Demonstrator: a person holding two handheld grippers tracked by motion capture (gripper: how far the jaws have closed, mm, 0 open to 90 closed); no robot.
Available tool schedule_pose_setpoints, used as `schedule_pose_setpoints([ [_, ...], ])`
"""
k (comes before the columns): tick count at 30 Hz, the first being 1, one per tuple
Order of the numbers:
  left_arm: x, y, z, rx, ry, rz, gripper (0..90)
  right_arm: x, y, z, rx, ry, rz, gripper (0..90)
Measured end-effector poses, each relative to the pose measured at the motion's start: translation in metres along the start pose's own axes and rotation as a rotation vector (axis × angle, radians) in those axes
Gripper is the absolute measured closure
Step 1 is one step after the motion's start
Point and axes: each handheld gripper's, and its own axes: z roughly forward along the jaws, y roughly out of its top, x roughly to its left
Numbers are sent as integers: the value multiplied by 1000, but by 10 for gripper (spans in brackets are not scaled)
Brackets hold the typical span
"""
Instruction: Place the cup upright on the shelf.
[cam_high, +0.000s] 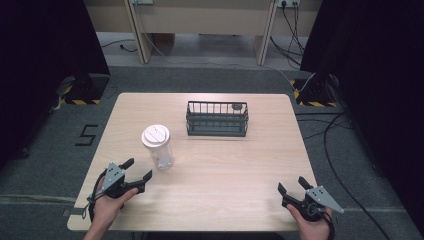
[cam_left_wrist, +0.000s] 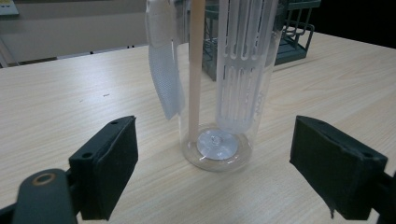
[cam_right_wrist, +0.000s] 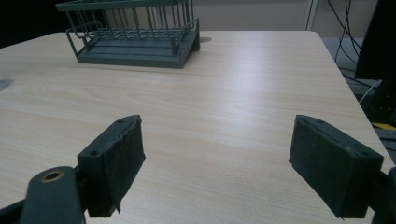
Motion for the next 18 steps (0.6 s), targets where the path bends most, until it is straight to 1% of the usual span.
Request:
schedule_pose_setpoints([
  [4, -2, 0, 1, 3, -3, 9, 147, -1, 0, 1, 4, 3, 1, 174],
  [8, -2, 1, 2, 0, 3, 2, 147, -1, 0, 1, 8, 8, 2, 184],
  [14, -2, 1, 6, 3, -5, -6, 145, -1, 1, 1, 14, 12, 5, 201],
  [15, -2, 3, 8, -1, -5, -12, 145, -1, 1, 1, 14, 13, 6, 201],
  [18, 0, 7, 12, -9, -2, -12, 145, -1, 1, 1, 16, 12, 15, 201],
])
